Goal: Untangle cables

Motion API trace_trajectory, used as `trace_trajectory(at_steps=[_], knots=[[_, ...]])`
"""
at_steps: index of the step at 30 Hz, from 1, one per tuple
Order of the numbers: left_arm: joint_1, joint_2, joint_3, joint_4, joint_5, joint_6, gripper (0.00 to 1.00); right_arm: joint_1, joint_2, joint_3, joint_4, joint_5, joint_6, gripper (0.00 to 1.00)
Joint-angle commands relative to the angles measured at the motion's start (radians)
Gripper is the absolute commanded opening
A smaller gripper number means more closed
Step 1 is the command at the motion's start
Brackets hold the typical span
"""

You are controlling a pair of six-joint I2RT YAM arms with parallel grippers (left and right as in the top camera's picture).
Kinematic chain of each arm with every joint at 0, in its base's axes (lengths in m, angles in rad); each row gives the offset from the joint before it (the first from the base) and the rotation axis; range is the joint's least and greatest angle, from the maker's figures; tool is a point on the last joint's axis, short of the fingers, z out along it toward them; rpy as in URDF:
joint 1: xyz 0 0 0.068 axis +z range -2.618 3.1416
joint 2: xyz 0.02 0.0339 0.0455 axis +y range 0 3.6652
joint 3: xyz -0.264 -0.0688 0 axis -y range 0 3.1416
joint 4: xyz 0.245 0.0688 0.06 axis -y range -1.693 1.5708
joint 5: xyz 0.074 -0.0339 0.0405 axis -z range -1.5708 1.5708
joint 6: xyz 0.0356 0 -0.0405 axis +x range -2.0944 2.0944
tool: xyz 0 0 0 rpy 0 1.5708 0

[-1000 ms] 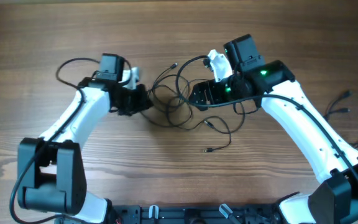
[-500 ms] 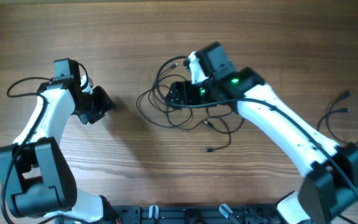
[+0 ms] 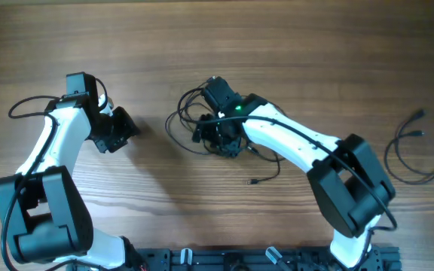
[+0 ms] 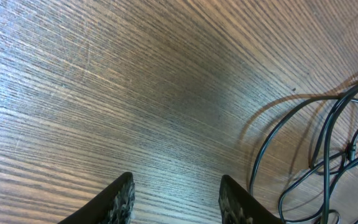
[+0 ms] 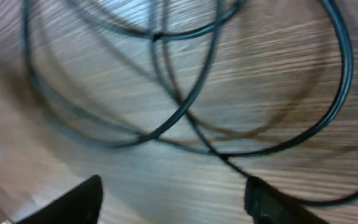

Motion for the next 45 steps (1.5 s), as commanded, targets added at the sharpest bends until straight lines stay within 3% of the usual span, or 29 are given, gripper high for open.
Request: trace_trajectory(at_steps=[1, 17, 28, 45], knots=[[-0.001, -0.016, 0.003, -0.005, -0.009, -0.003, 0.45, 0.001, 0.041, -0.006, 0.033, 0.039, 0.156, 0.71], [-0.001, -0.016, 0.003, -0.012, -0.009, -0.003, 0.41, 0.002, 0.046, -0.006, 0.157, 0.037, 0.300, 0.62], [-0.010, -0.016, 0.003, -0.012, -0.009, -0.002, 0.40, -0.003, 0.046, -0.006, 0.318, 0.039, 0.293, 0.67], [-0.012, -0.016, 0.003, -0.012, -0.010, -0.002, 0.40, -0.011, 0.046, -0.006, 0.120, 0.219, 0.296, 0.63]])
